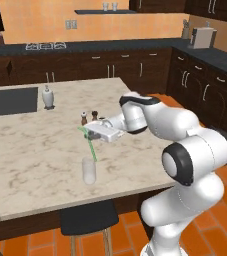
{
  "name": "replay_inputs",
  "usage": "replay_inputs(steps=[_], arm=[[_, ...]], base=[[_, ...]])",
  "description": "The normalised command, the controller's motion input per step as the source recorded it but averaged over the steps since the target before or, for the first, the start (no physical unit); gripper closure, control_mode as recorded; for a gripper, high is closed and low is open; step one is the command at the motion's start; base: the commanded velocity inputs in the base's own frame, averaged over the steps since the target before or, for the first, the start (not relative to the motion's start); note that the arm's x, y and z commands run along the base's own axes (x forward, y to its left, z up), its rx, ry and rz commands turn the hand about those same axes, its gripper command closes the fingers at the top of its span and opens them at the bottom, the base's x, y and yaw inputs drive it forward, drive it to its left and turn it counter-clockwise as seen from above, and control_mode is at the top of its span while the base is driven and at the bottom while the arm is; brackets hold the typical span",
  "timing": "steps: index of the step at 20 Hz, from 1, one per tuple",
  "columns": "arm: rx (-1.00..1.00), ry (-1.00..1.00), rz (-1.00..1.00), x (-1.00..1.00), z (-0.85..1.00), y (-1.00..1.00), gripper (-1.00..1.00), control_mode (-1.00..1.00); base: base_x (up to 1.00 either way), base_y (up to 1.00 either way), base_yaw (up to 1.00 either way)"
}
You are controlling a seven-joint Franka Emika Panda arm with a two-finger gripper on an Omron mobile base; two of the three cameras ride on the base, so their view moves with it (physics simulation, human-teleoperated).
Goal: Take a straw from the drawer in front and place it inside the glass cup on the dining counter.
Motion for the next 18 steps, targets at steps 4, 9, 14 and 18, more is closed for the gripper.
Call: replay_inputs(steps=[4,9,14,18], arm=[[0.03,0.00,0.01,-0.05,-0.18,0.06,1.00,-1.00],[0.04,-0.01,0.01,0.00,-0.04,0.16,1.00,-1.00],[0.02,-0.06,0.01,0.00,0.00,0.03,1.00,-1.00],[0.00,-0.08,0.01,0.00,-0.01,0.00,1.00,-1.00]], base=[[0.00,0.00,0.00],[0.00,0.00,0.00],[0.00,0.00,0.00],[0.00,0.00,0.00]])
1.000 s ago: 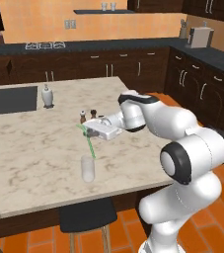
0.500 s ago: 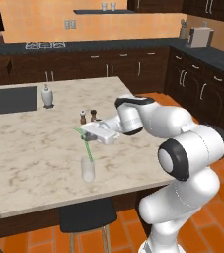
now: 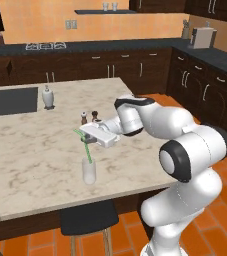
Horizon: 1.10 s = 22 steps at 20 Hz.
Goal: Take a straw from the drawer in front and place it inside the glass cup on the dining counter.
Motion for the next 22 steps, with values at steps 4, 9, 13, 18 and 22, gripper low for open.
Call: replay_inputs(steps=[4,9,13,18,22], arm=[[0.01,-0.06,0.02,0.03,0.00,0.00,1.00,-1.00],[0.00,-0.01,0.02,0.04,-0.09,0.00,1.00,-1.00],[0.00,0.00,0.02,0.04,-0.23,0.00,1.00,-1.00],[0.01,-0.01,0.02,0.13,-0.12,0.00,1.00,-1.00],[0.04,-0.06,0.04,0.02,0.01,0.00,1.00,-1.00]], base=[[0.00,0.00,0.00],[0.00,0.00,0.00],[0.00,0.00,0.00],[0.00,0.00,0.00],[0.00,0.00,0.00]])
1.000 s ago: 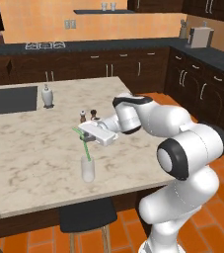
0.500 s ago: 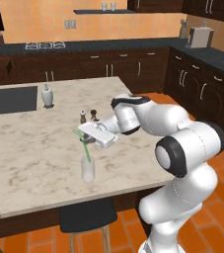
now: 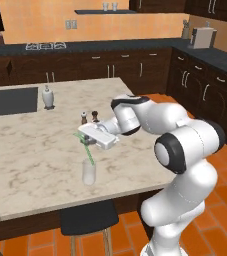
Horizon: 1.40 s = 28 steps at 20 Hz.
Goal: Take a straw from the drawer in front and place it inside the glass cup on the dining counter.
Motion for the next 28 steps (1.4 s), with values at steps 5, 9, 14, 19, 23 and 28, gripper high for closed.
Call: replay_inputs(steps=[5,9,14,19,23,28], arm=[[0.07,-0.09,0.04,-0.04,0.18,0.00,1.00,-1.00],[0.09,-0.09,0.02,-0.17,0.34,0.00,1.00,-1.00],[0.06,-0.02,0.00,0.00,0.03,0.00,1.00,-1.00],[0.03,0.00,0.00,0.02,-0.08,0.00,1.00,-1.00],[0.01,0.00,0.00,0.11,-0.22,0.00,1.00,-1.00],[0.01,0.00,0.00,0.22,-0.16,0.00,1.00,-1.00]], base=[[0.00,0.00,0.00],[0.00,0.00,0.00],[0.00,0.00,0.00],[0.00,0.00,0.00],[0.00,0.00,0.00],[0.00,0.00,0.00]])
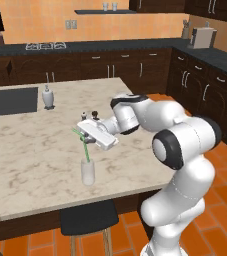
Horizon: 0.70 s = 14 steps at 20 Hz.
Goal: Take a straw from the drawer in front and place it inside the glass cup on the dining counter.
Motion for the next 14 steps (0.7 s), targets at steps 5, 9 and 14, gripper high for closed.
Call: replay_inputs(steps=[5,9,14], arm=[[0.01,0.00,0.01,0.22,-0.14,0.00,1.00,-1.00],[0.00,0.00,0.01,0.04,-0.30,0.00,1.00,-1.00],[0.00,0.00,0.01,0.12,-0.28,0.00,1.00,-1.00]], base=[[0.00,0.00,0.00],[0.00,0.00,0.00],[0.00,0.00,0.00]])
